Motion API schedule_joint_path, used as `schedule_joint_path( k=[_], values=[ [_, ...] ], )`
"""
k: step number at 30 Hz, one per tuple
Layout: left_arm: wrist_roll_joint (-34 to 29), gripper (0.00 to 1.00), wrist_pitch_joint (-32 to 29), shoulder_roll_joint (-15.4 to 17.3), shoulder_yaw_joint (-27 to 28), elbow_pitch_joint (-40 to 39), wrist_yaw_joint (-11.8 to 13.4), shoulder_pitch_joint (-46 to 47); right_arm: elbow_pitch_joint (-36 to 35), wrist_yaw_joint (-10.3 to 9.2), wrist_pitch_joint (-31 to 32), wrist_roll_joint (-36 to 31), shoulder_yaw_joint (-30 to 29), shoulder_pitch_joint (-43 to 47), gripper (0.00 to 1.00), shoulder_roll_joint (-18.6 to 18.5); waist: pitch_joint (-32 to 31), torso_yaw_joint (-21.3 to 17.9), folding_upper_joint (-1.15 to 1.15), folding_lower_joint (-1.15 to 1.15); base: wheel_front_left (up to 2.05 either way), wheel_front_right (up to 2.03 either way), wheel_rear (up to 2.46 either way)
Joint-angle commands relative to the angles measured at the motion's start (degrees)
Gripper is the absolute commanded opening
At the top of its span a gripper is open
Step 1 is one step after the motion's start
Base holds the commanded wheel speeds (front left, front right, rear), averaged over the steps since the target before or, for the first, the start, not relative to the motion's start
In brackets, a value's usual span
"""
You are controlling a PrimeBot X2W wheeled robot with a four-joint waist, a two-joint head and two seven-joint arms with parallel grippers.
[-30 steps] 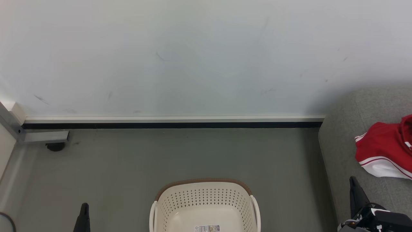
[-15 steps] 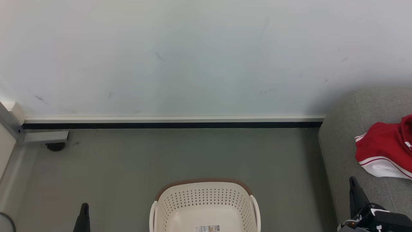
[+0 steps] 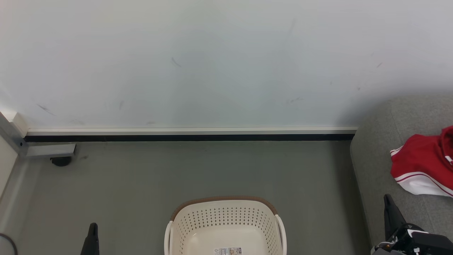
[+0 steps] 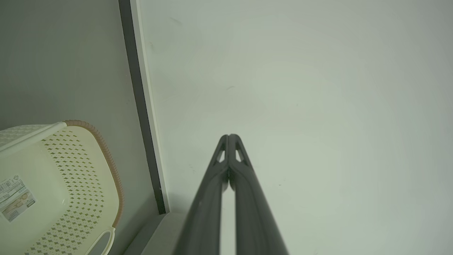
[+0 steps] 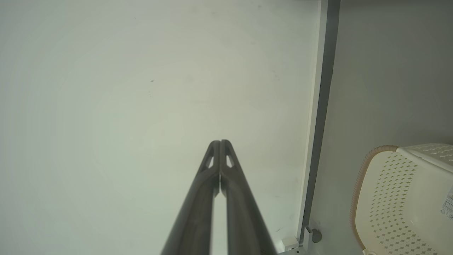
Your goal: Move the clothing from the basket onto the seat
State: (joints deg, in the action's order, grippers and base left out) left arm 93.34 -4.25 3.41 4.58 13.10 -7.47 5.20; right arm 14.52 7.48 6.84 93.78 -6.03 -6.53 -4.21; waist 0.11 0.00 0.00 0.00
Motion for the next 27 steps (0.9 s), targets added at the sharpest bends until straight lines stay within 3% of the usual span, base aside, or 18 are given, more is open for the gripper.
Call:
schedule_joint_path(
  k=[1, 27],
  values=[
    [-0.18, 0.00, -0.12, 0.05, 0.17, 0.21, -0.17, 0.48, 0.18, 0.02, 0.13, -0.17, -0.05, -0.38, 0.00, 0.13, 0.00, 0.00, 0.00, 0.00, 0.00, 0.00, 0.00],
    [-0.38, 0.00, -0.23, -0.11, 0.37, 0.22, -0.17, 0.49, 0.20, 0.01, 0.50, -0.47, -0.45, -0.43, 0.00, 0.44, 0.00, 0.00, 0.00, 0.00, 0.00, 0.00, 0.00]
  ],
)
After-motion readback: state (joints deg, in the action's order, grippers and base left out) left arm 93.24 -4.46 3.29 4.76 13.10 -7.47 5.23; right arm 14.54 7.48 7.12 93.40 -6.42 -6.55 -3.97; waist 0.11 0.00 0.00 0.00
